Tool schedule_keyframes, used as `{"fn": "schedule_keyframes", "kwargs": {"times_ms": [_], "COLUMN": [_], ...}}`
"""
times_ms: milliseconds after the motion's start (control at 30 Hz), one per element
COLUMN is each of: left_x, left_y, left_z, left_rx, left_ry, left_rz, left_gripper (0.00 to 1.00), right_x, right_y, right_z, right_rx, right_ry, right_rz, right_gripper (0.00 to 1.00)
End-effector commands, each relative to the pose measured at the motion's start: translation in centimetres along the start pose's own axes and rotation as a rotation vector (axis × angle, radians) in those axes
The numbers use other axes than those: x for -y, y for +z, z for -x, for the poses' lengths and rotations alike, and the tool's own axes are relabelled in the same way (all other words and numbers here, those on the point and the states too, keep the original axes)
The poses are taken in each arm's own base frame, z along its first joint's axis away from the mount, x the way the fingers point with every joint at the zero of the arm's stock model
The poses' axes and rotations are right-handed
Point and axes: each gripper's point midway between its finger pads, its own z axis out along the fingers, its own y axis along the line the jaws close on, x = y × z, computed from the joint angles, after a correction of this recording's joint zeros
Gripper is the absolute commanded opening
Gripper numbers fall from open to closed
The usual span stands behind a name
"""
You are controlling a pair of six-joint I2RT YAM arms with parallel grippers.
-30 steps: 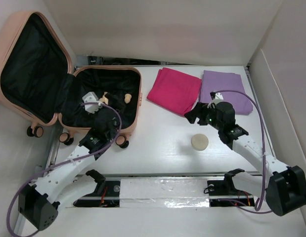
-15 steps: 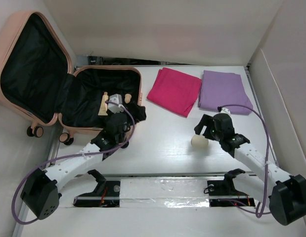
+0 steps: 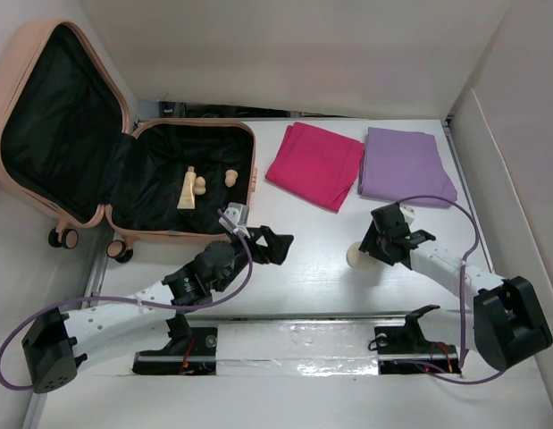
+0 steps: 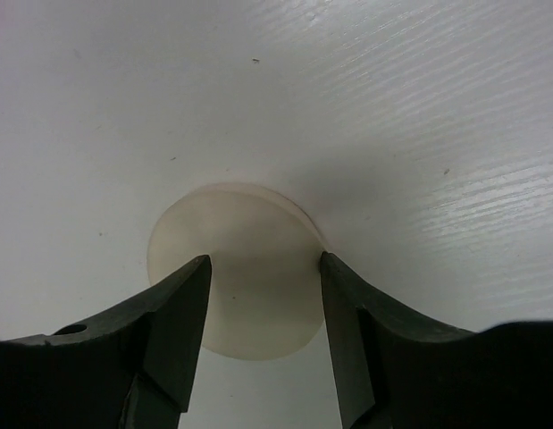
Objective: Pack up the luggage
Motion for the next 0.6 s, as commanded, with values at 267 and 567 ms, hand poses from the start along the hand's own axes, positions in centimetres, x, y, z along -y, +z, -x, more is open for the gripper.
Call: {"fn": "schedule_keyframes", "kwargs": {"times_ms": [267,567], "left_x": [0.5,0.6], "left_y": [-1.7,-1.9], "left_z": [1.6,1.3], "left_rx": [0.113,0.119], "left_ry": [0.013,0.001], "left_rz": [-0.099,-0.134], "left_gripper": [0.96,0.94], "right_x": [0.8,1.0], "right_y": [-1.3,-0.1], "right_z": [1.5,0.5], "right_rx": [0.023,-0.043], "right_ry": [0.044,0.030], "right_rz": [-0.128,-0.148], "right_gripper": [0.62,0.58]}}
